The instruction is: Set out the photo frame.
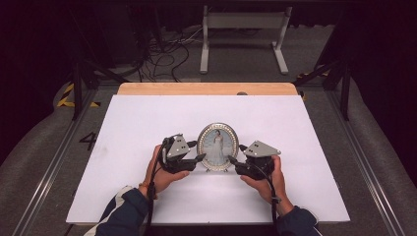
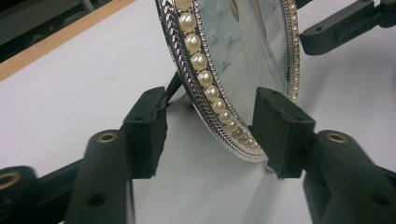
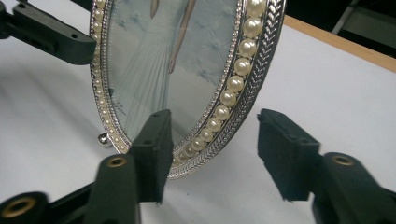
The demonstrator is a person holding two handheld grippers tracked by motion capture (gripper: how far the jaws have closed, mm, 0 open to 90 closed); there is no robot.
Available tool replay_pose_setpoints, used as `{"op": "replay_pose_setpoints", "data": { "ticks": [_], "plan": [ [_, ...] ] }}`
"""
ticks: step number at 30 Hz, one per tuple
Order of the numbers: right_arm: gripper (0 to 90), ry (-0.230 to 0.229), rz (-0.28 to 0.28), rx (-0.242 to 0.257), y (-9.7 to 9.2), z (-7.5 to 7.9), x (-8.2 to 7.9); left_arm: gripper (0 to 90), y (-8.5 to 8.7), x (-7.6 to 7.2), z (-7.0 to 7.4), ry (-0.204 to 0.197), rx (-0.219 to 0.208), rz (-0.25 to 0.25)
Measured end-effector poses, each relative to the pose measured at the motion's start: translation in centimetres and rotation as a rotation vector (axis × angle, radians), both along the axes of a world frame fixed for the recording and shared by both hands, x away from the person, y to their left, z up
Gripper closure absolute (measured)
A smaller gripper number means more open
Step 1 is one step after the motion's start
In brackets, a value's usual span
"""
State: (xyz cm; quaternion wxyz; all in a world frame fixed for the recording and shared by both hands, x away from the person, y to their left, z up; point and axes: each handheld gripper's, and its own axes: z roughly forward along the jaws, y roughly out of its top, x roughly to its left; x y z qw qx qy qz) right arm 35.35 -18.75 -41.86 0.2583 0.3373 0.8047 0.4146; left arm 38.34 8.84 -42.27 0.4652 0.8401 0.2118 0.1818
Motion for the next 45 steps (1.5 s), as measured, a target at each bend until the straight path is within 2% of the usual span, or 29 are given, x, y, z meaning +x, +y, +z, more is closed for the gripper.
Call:
{"op": "replay_pose_setpoints", "data": {
  "ticks": [3,7,12,14,15,17,21,28,30,35,36,45],
  "plan": [
    [33.0,0.005,0.004,0.013,-0.1,0.0,0.1,32.6,-0.1,0.0,0.0,-0.004,0.013,0.020],
    [25.6,0.011,0.003,0.008,-0.1,-0.1,0.2,21.7,-0.1,0.1,-0.2,0.003,0.038,0.032],
    [17.8,0.019,0.003,0.008,-0.1,-0.2,0.4,12.9,-0.2,0.3,-0.4,0.012,0.048,0.038],
    [12.8,0.032,-0.003,-0.008,0.0,-0.3,0.5,9.5,-0.3,0.3,-0.6,0.018,0.077,0.035],
    [10.3,0.044,0.002,-0.024,0.0,-0.4,0.5,7.4,-0.3,0.3,-0.6,0.018,0.077,0.035],
    [10.1,0.047,0.005,-0.037,0.1,-0.5,0.6,6.0,-0.4,0.3,-0.8,0.021,0.099,0.017],
    [10.0,0.044,-0.003,-0.033,0.2,-0.6,0.6,5.5,-0.7,0.1,-0.8,0.005,0.127,0.005],
    [11.4,0.037,0.005,-0.071,0.4,-0.7,0.6,6.8,-0.4,-0.1,-0.6,-0.023,0.117,-0.003],
    [11.7,0.030,0.004,-0.096,0.3,-0.5,0.6,8.2,-0.2,-0.2,-0.6,-0.037,0.125,0.000],
    [12.3,0.017,0.006,-0.120,-0.2,-0.1,0.4,8.7,0.2,-0.2,-0.6,-0.042,0.143,0.006],
    [12.2,0.015,0.004,-0.146,-0.5,0.0,0.3,8.9,0.5,-0.2,-0.6,-0.050,0.147,0.009],
    [12.2,0.018,-0.012,-0.147,-1.6,0.0,0.4,9.2,1.5,-0.5,-0.6,-0.060,0.156,0.011]
  ]
}}
